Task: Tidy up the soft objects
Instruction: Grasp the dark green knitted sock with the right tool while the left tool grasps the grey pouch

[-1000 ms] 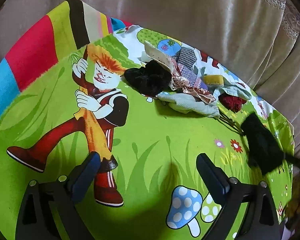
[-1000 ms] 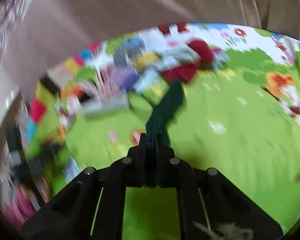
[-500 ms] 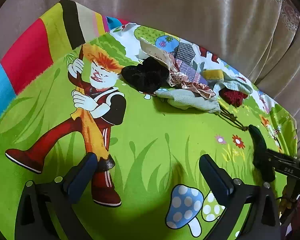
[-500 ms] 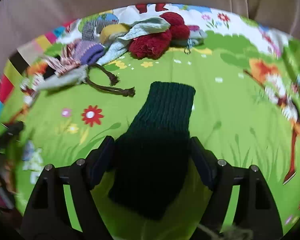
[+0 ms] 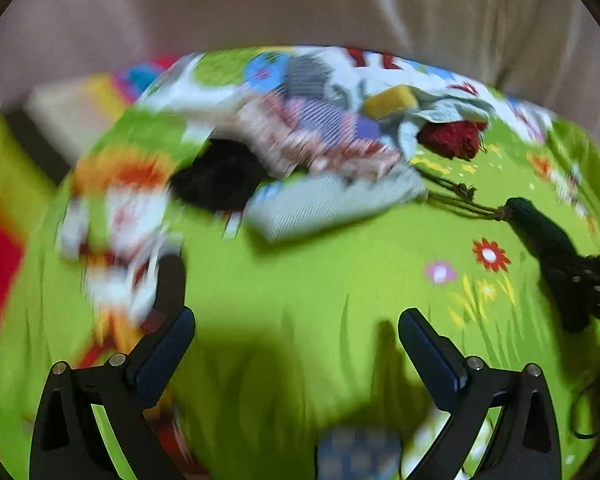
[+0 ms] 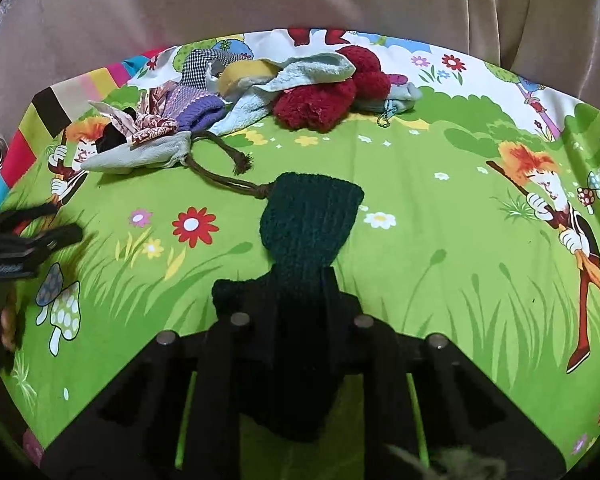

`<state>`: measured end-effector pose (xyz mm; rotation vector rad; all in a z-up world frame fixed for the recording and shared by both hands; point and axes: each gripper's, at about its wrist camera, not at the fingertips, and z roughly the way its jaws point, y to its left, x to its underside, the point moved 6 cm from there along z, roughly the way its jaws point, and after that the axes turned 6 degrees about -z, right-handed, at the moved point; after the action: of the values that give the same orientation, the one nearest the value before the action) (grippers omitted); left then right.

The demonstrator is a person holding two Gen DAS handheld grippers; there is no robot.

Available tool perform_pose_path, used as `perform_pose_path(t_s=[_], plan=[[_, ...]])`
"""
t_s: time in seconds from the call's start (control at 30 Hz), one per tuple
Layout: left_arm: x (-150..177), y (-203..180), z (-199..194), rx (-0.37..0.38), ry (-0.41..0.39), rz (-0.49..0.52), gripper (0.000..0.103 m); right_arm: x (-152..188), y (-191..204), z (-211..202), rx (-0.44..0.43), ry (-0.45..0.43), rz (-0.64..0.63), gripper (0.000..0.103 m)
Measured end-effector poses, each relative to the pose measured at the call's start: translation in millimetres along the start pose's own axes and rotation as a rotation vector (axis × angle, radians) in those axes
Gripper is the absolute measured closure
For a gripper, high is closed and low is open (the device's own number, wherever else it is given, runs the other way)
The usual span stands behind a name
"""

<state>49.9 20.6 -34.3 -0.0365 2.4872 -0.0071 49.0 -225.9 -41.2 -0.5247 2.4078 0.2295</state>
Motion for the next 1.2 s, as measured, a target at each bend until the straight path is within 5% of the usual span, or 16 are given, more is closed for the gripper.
perform_pose_path(t_s=[0.17,0.23,0.27,0.3,0.53,0.7,0.87,0.97,1.03,1.1,1.2], plan=[[-50.0,-20.9,21.4,-0.008,-0.034,0.152,0.002,-0.9,-1.8,1.4,-0.017,-0.001,0.014,0.081],[-52.5,-33.9,31.2,0.01,0.002,0.202,0.044,-1.2,-3.5,1.8,-0.029,-0.002,0.028,0.081],[-49.9,-39.6,34.9,0.023,0.037,0.21,0.076,-1.2,-4.8,2.1,-0.036,-0.003,0.037,0.081],[-43.9,-44.9,34.4,0.017,0.054,0.21,0.083,-1.2,-5.2,2.1,-0.04,-0.004,0.04,0.081],[32.1,-65.0,-51.5,0.225,0.014,0.072,0.087,-1.3,-6.5,1.7,-0.057,-0.007,0.054,0.081],[72.3,-62.4,-76.3,0.199,0.02,0.091,0.08,-1.4,-6.7,1.7,-0.058,-0.007,0.054,0.081],[66.8,-73.5,-72.3,0.167,-0.008,0.168,0.028,-1.8,-6.3,1.9,-0.052,-0.006,0.05,0.081],[63.3,-85.6,-57.0,0.14,0.011,0.23,0.022,-1.9,-6.5,2.1,-0.053,-0.006,0.051,0.081],[65.7,-89.0,-52.0,0.147,0.018,0.244,0.028,-1.9,-6.3,2.1,-0.053,-0.006,0.051,0.081],[70.4,-88.1,-52.7,0.163,0.012,0.233,0.073,-2.0,-6.4,2.0,-0.051,-0.006,0.05,0.081],[74.3,-81.9,-55.6,0.168,-0.017,0.203,0.087,-2.4,-4.4,1.9,-0.034,-0.003,0.036,0.081]])
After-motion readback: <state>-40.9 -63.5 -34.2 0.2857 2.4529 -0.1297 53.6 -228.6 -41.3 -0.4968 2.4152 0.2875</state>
